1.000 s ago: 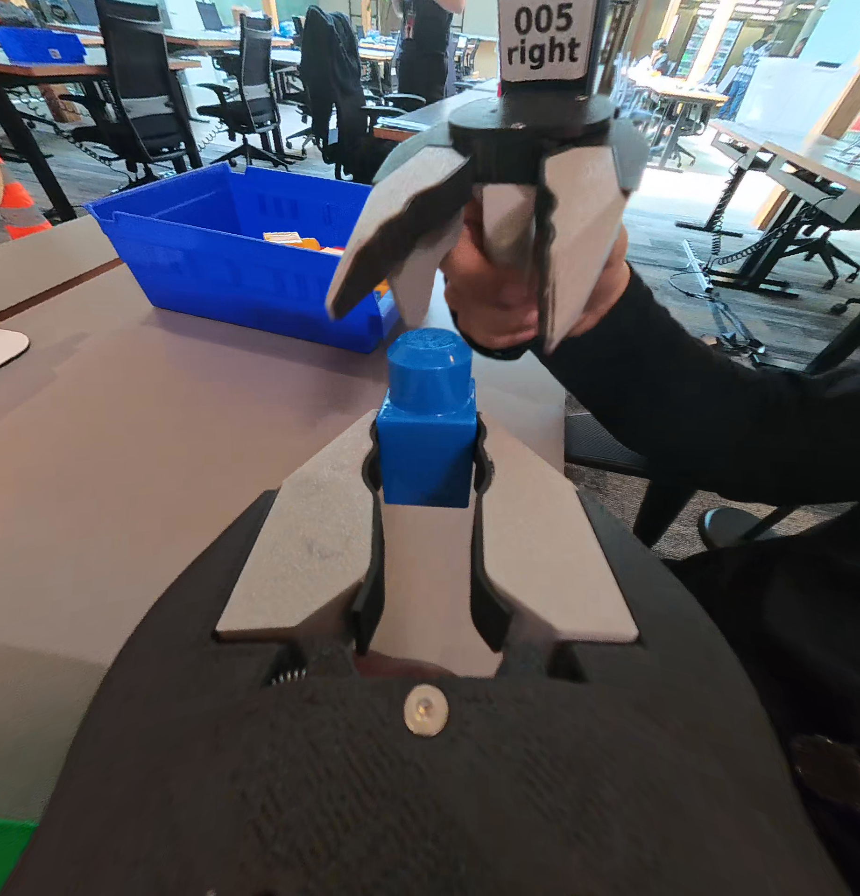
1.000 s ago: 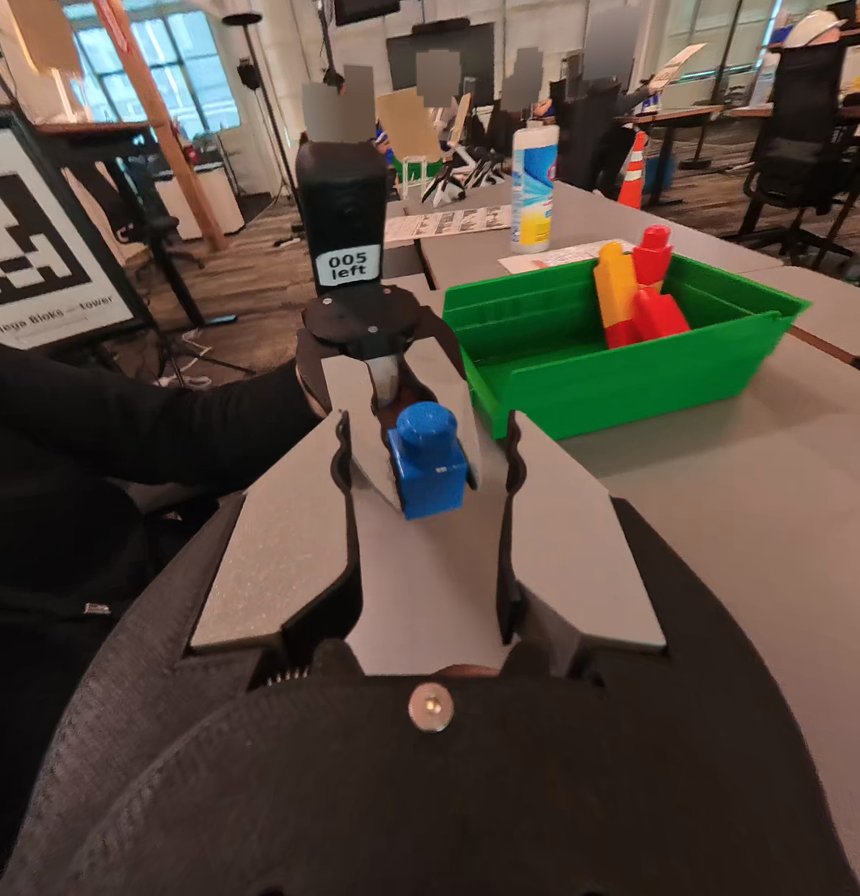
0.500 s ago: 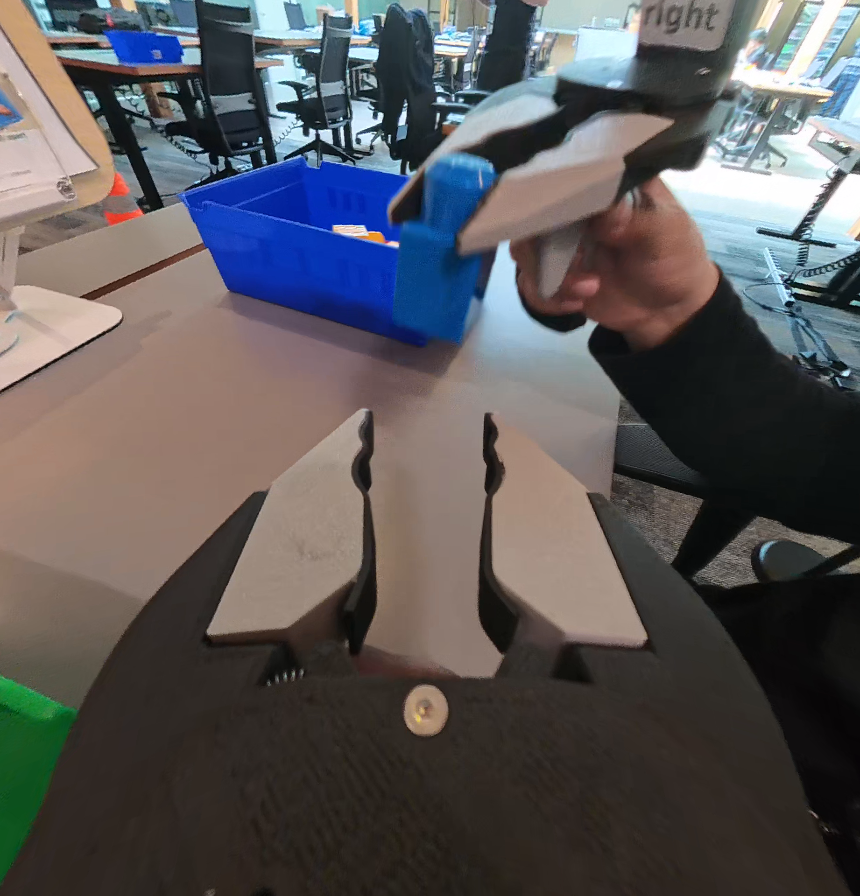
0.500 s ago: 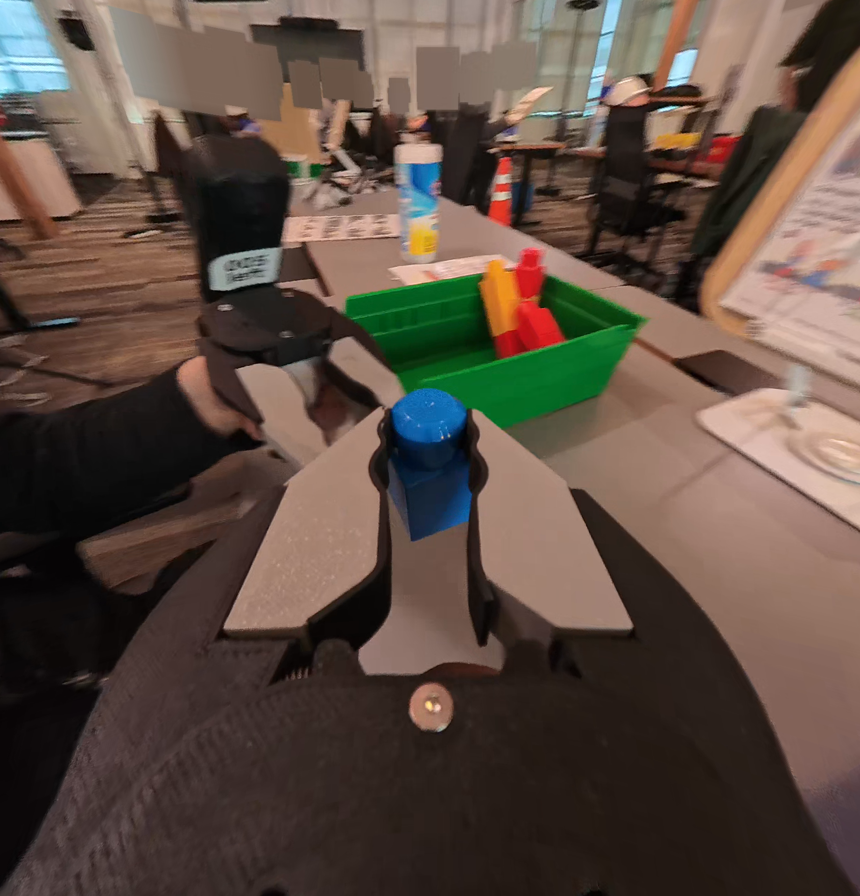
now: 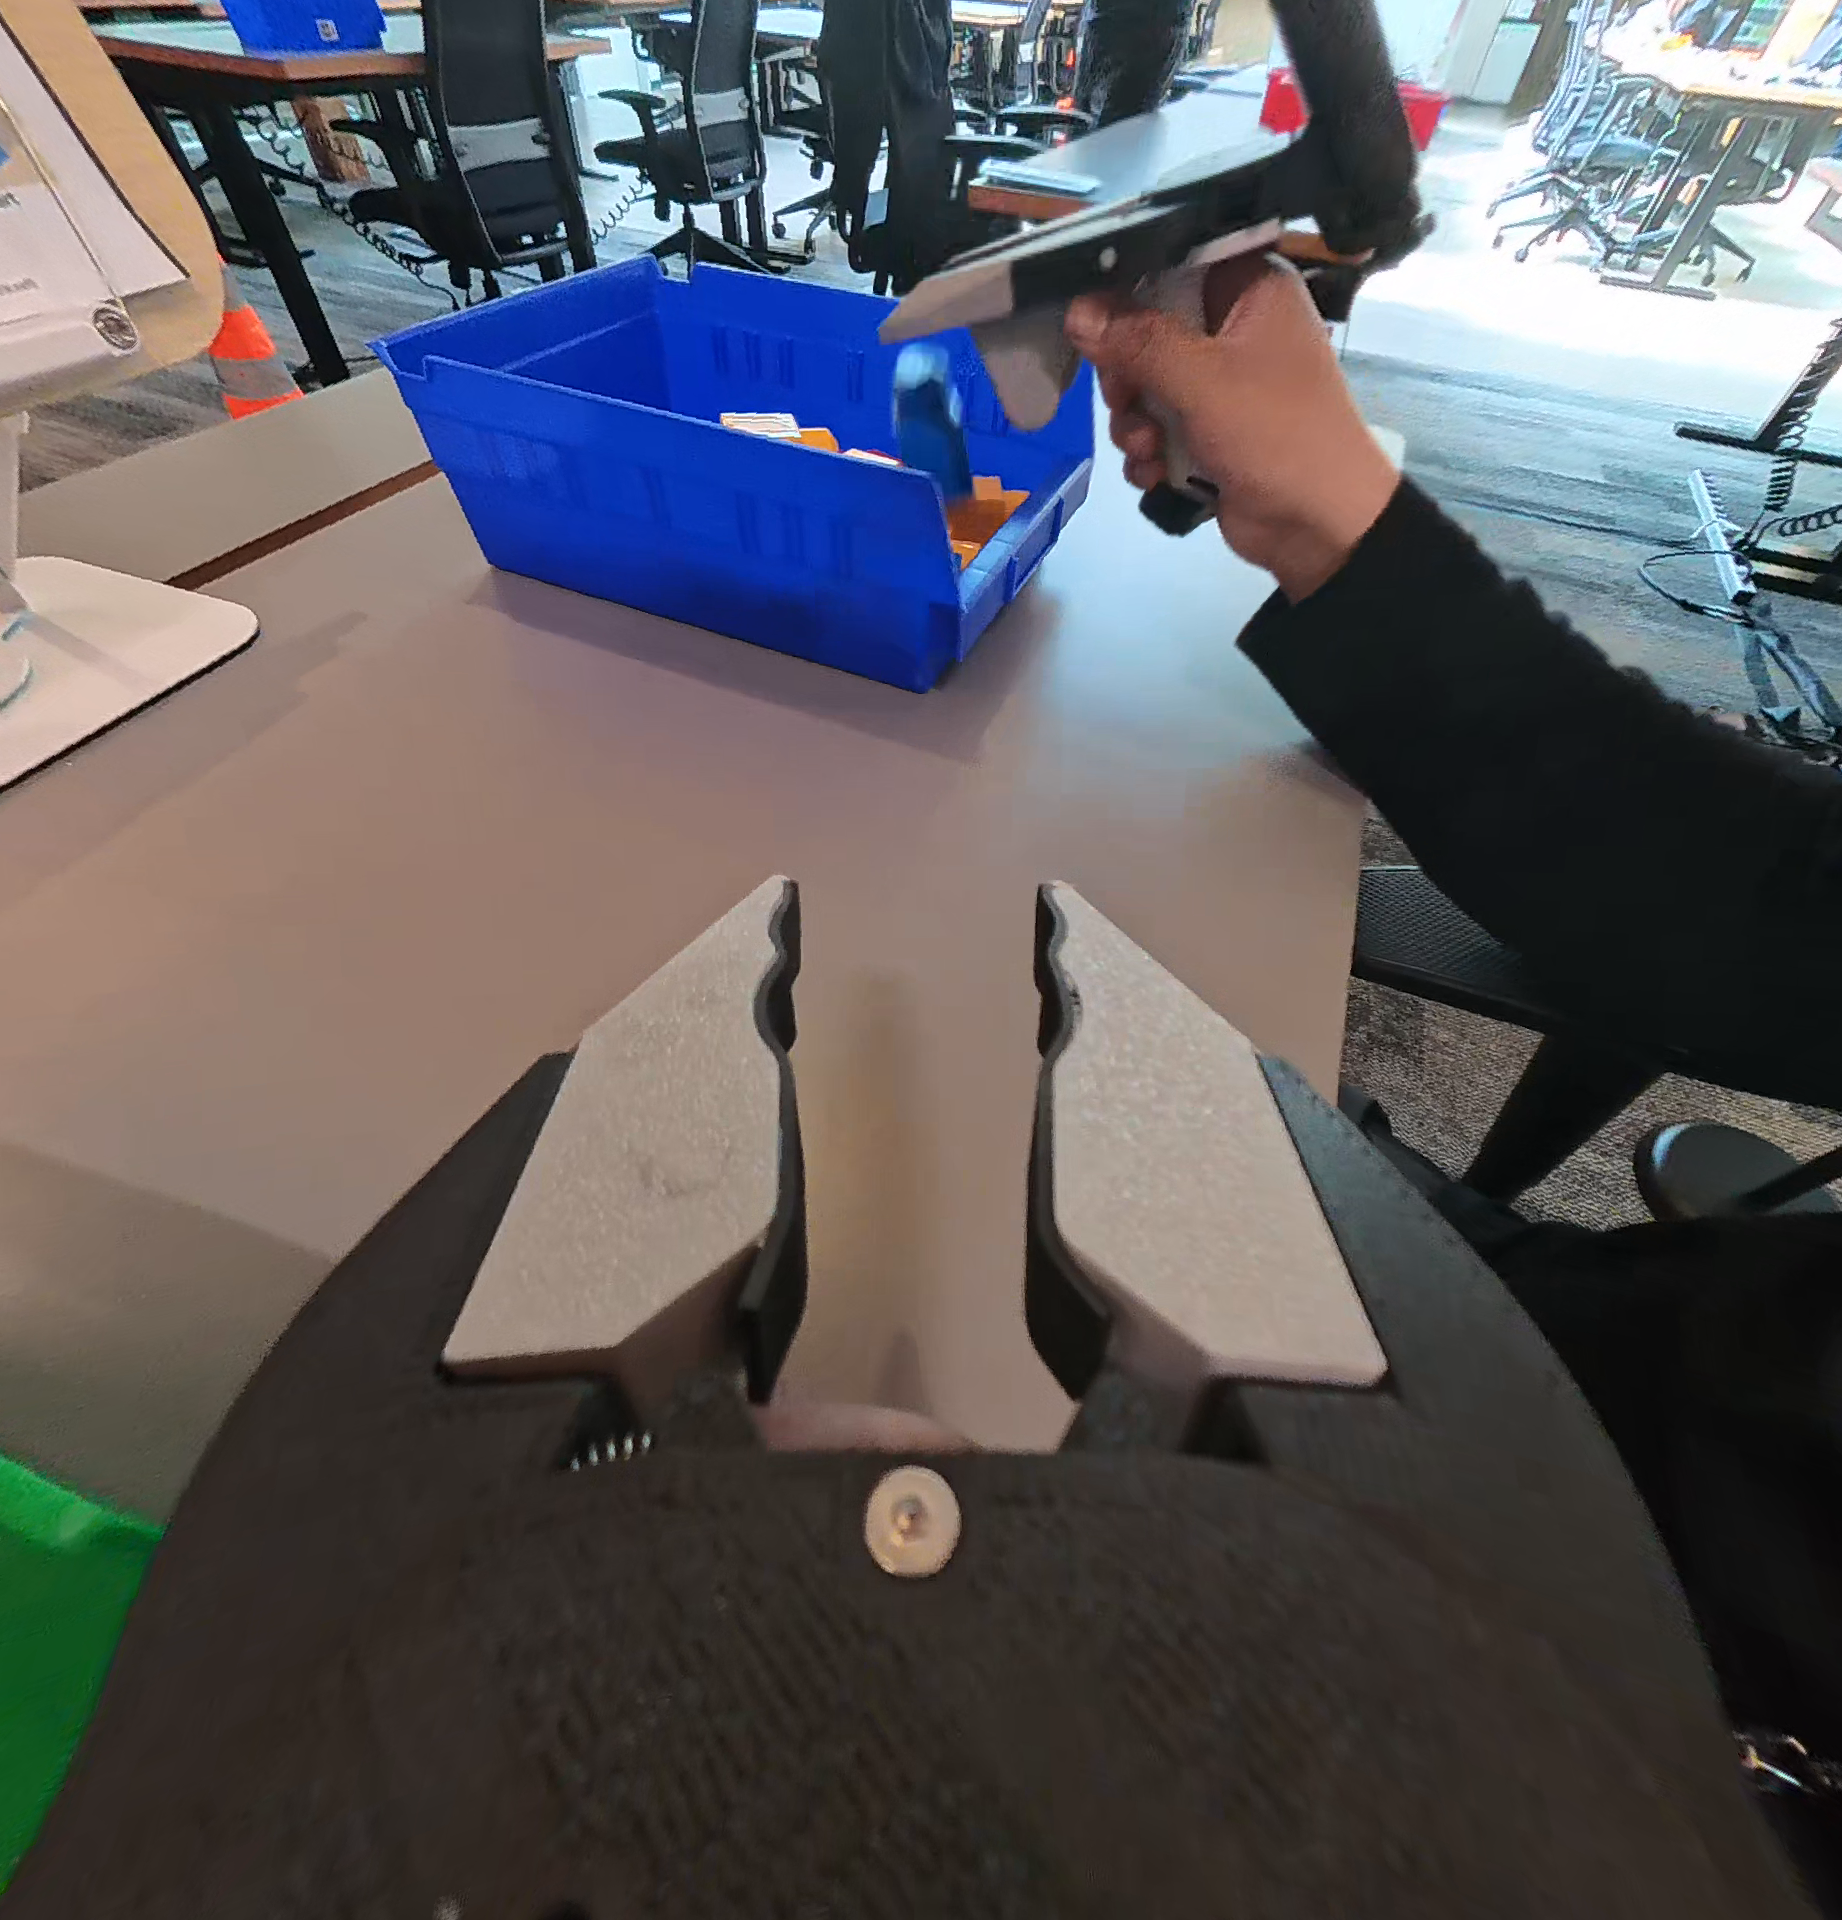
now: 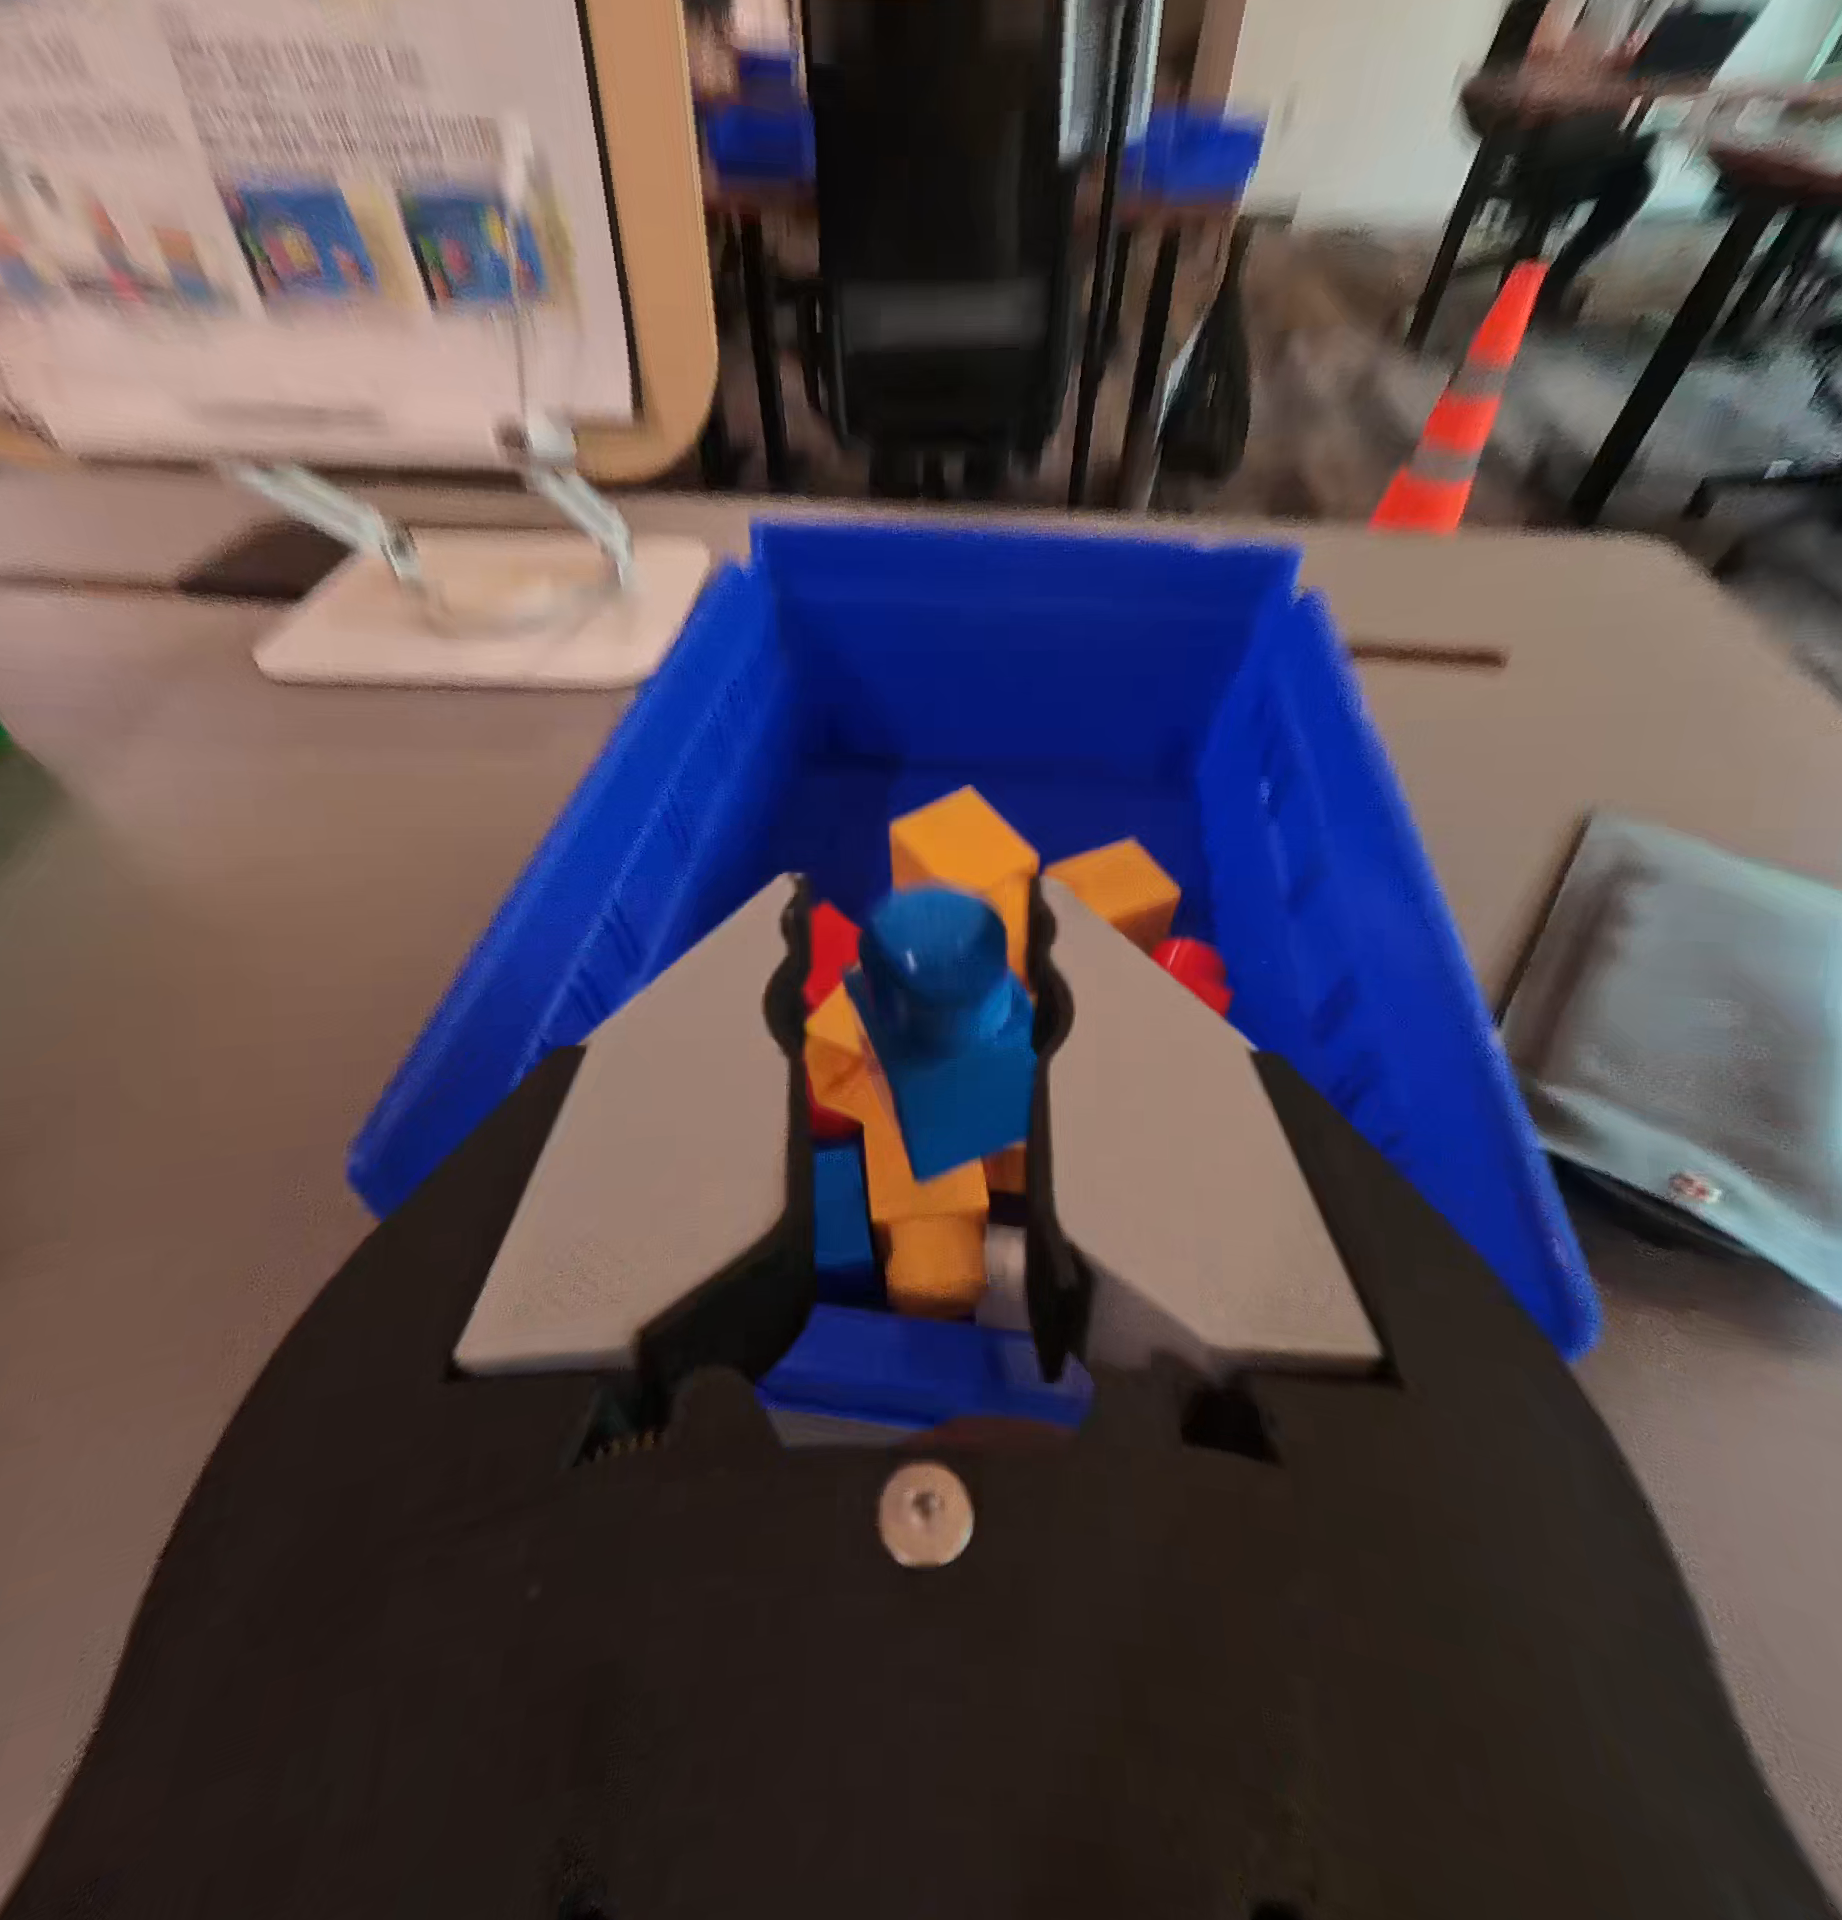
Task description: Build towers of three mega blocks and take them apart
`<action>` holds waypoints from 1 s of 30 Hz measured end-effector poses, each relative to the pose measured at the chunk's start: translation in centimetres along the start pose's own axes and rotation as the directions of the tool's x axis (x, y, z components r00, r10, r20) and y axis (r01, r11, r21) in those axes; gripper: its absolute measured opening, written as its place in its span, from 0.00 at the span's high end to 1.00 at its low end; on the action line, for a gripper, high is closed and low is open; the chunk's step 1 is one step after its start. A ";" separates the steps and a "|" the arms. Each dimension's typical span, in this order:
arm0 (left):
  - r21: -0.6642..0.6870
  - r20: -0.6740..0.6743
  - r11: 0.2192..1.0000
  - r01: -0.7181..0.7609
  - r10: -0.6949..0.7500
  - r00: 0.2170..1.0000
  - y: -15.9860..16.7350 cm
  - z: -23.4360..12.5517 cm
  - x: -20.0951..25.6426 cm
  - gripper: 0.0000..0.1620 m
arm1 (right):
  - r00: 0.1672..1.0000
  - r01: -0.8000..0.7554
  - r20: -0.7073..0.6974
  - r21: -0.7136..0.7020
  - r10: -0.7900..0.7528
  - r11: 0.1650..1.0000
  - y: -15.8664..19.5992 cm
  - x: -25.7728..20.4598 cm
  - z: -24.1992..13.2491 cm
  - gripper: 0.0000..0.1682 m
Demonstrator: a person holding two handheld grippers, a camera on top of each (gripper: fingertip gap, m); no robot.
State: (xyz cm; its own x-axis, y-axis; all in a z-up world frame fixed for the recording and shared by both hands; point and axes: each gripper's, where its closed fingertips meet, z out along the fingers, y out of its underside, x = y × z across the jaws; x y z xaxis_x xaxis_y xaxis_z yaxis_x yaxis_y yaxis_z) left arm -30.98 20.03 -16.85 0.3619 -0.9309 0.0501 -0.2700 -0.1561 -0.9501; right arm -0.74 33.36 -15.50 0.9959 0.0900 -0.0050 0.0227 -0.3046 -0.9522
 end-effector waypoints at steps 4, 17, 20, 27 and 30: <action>0.002 0.025 1.000 0.010 -0.010 1.000 -0.1 -0.5 -0.7 0.67 | 0.997 0.073 -0.037 0.189 -0.067 0.979 -2.9 -1.5 -1.2 0.75; 0.398 0.367 0.897 0.191 -0.347 0.863 -4.6 -15.4 -11.8 0.55 | 0.691 0.069 0.712 0.109 -0.126 0.992 -1.1 -25.2 -3.0 0.70; 0.504 0.423 0.839 0.206 -0.448 0.788 -4.4 -19.1 -14.5 0.55 | 0.702 0.239 0.667 0.110 -0.250 0.965 2.1 -27.7 -0.2 0.75; 0.423 0.392 0.789 0.445 -0.602 0.696 -0.6 -16.4 -20.0 0.63 | 0.713 0.409 0.595 0.076 -0.371 0.909 5.2 -28.8 2.0 0.76; 0.321 0.509 0.808 0.494 -0.587 0.630 1.6 -13.9 -23.2 0.58 | 0.736 0.377 0.584 0.066 -0.342 0.924 4.9 -28.3 2.2 0.76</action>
State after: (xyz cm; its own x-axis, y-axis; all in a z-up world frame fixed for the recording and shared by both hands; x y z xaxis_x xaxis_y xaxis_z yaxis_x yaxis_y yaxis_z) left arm -52.24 36.79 -15.28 0.8403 -0.3265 0.4328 0.2469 -0.4803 -0.8416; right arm -29.00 31.44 -20.66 0.6745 0.7242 0.1434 0.3908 -0.1854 -0.9016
